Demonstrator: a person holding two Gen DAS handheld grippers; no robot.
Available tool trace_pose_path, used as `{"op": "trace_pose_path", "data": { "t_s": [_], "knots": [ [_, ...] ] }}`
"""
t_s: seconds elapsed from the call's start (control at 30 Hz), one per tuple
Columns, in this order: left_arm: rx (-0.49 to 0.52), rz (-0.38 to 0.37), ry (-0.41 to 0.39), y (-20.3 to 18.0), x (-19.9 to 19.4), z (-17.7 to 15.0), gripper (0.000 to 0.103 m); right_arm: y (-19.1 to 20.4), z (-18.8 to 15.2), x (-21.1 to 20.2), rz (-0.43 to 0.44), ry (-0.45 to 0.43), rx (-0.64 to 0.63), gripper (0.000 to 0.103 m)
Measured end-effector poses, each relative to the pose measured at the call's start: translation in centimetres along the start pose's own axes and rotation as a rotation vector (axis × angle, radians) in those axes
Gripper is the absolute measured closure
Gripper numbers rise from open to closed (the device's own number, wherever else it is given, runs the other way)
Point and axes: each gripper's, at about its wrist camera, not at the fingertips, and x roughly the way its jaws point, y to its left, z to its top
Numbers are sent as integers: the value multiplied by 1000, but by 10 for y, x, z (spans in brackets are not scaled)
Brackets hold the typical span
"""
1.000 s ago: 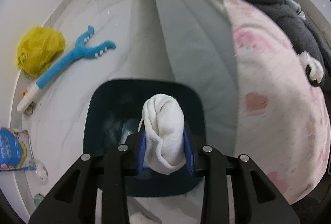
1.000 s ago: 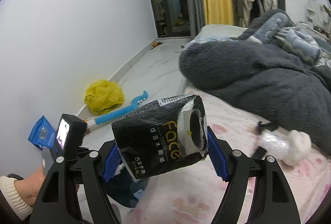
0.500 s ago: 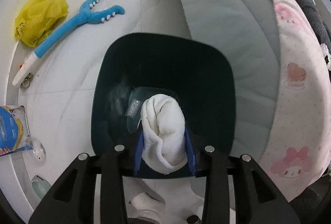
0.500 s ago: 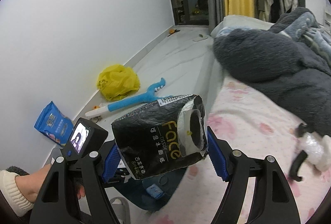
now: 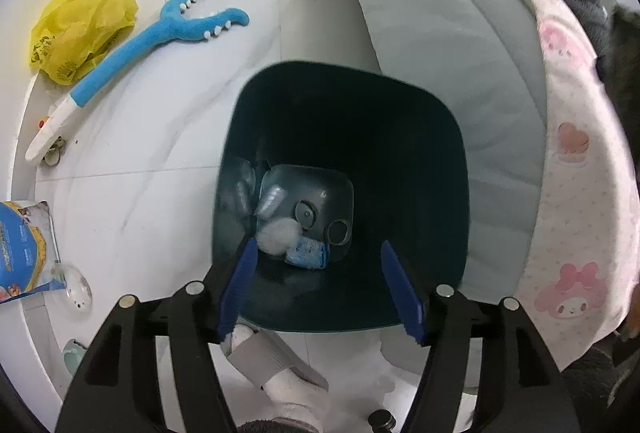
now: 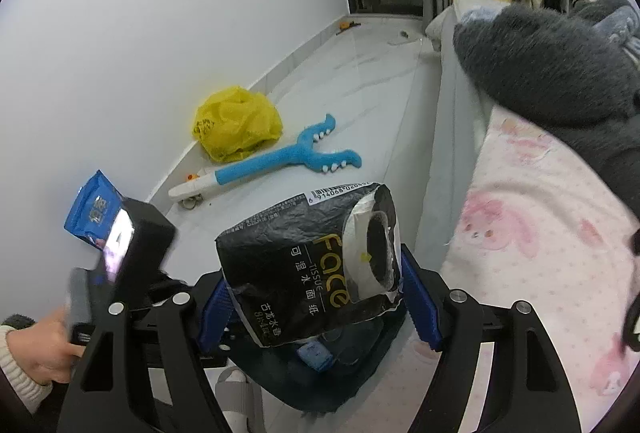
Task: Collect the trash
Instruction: 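Open the left tool to drop the white sock into the wastebasket, then lower the Face packet into the wastebasket and open the right tool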
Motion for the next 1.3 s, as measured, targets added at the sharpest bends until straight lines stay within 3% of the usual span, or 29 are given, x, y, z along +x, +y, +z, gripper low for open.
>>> {"op": "trace_pose_path", "data": {
  "t_s": [0.47,0.97,1.3],
  "knots": [
    [7,-3,-202,20,-55,7,34,7,-14,70,-21,169,28,28],
    [46,-53,-464,16,-117,11,47,31,-45,135,-29,339,-4,28],
    [73,-64,-610,2,-153,11,50,31,-60,146,-61,399,-36,26]
  ]
}}
